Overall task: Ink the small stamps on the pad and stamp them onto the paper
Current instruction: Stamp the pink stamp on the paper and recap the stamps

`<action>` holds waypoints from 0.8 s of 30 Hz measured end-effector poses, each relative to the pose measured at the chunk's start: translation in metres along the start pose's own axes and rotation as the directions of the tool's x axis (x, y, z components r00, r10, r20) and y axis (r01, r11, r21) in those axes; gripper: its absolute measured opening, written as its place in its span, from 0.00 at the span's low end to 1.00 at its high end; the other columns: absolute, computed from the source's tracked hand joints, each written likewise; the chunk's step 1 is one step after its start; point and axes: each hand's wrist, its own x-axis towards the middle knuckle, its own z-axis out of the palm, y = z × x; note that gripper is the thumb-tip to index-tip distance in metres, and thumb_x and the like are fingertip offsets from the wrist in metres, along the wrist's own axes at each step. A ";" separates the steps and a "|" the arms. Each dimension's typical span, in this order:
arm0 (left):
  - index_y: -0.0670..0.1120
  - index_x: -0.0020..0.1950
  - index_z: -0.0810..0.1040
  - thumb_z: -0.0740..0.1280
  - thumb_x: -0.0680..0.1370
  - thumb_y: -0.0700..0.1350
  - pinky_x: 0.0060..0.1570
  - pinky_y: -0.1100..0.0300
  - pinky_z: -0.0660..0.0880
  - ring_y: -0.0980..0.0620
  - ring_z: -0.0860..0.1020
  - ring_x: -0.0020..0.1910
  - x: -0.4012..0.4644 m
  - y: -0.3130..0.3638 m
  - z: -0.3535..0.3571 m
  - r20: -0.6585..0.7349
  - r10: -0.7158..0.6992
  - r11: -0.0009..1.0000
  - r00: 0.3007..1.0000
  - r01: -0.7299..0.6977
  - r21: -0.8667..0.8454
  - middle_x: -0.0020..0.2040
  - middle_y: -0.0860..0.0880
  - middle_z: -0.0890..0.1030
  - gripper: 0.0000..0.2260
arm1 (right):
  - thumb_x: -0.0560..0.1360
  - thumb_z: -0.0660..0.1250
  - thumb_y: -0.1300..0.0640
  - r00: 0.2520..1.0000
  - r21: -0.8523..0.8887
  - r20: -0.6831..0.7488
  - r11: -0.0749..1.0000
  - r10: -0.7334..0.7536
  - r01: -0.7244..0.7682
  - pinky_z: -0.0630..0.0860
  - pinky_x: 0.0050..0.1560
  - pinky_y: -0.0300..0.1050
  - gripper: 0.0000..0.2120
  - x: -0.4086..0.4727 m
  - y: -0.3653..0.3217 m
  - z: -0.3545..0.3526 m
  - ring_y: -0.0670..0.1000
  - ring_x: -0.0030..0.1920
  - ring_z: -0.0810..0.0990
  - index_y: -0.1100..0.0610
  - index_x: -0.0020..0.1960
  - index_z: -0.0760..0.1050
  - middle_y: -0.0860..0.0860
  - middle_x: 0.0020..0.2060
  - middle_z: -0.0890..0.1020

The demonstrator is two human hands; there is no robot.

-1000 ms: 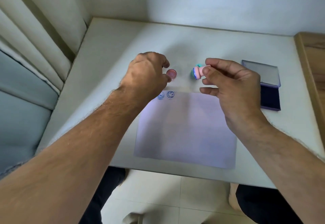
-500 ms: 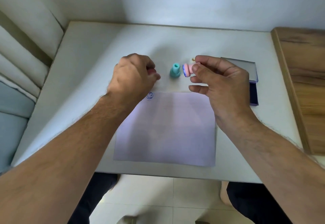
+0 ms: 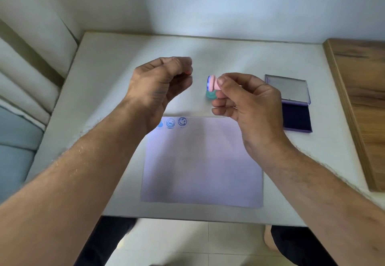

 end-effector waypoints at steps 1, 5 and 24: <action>0.41 0.37 0.84 0.75 0.72 0.37 0.44 0.62 0.80 0.50 0.82 0.38 0.000 0.002 0.000 0.003 -0.020 0.999 1.000 0.021 -0.046 0.36 0.46 0.83 0.04 | 0.72 0.74 0.59 1.000 0.004 0.007 1.000 -0.009 0.009 0.80 0.34 0.45 0.01 0.000 0.000 0.002 0.54 0.33 0.83 0.57 0.43 0.83 0.54 0.33 0.84; 0.39 0.39 0.83 0.74 0.72 0.36 0.45 0.60 0.80 0.49 0.83 0.39 0.000 0.005 0.001 0.019 -0.066 0.990 0.998 0.068 -0.126 0.38 0.44 0.84 0.03 | 0.70 0.75 0.60 0.997 -0.014 0.051 0.998 -0.060 0.061 0.81 0.37 0.47 0.05 0.002 0.003 0.008 0.55 0.39 0.84 0.56 0.45 0.82 0.55 0.38 0.85; 0.42 0.42 0.83 0.73 0.73 0.39 0.49 0.58 0.79 0.50 0.82 0.43 -0.004 0.000 -0.005 0.230 -0.133 0.986 0.964 0.152 -0.069 0.44 0.46 0.84 0.01 | 0.66 0.78 0.54 0.978 -0.182 0.064 0.961 -0.199 0.207 0.79 0.32 0.43 0.05 0.007 0.006 0.010 0.51 0.37 0.81 0.48 0.37 0.81 0.47 0.37 0.85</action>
